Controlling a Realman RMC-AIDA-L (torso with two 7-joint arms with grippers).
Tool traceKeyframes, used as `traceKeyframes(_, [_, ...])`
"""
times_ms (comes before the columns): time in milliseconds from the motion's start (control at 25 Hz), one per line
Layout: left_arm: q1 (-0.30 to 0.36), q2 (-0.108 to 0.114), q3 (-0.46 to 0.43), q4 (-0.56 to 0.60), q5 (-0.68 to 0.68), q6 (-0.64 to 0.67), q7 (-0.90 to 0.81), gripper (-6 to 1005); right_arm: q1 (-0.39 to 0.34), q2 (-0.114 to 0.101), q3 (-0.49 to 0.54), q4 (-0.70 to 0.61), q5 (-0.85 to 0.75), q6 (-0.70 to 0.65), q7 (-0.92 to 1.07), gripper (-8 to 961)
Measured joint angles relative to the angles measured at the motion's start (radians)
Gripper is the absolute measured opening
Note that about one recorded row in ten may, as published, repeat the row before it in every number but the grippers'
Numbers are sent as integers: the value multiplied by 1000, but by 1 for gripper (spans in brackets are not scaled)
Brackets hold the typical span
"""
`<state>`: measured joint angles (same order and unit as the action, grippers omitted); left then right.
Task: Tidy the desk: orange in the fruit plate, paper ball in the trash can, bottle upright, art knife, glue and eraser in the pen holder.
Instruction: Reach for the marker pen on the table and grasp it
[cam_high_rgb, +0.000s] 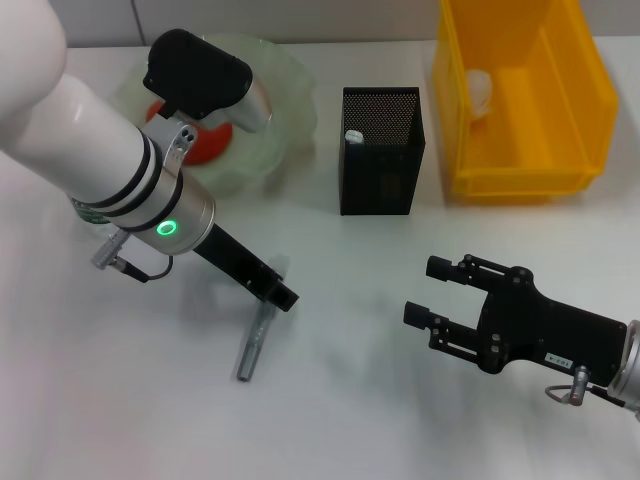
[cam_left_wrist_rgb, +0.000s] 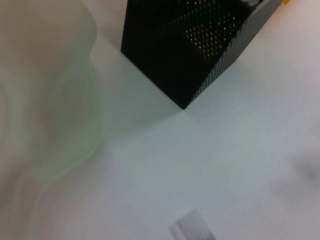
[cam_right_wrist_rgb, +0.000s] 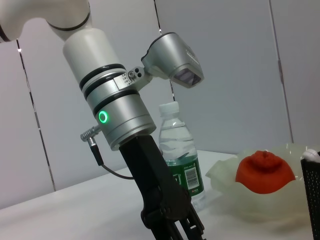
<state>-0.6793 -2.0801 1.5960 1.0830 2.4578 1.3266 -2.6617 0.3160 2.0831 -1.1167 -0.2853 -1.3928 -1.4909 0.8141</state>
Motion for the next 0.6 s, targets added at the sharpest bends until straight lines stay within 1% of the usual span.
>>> traceKeyframes(200, [1,0,10,0,2,-9,0,658,0,0,0,1,0,0,0,651])
traceKeyframes(280, [1,0,17,0,2,-14,0,596,0,0,0,2,0,0,1,651])
traceKeyframes(520, [3,0,30,0,1,-20,0,599,0,1,0,2,0,0,1,650])
traceKeyframes(600, [4,0,36,0,1,-22,0,580,0,1,0,2,0,0,1,650])
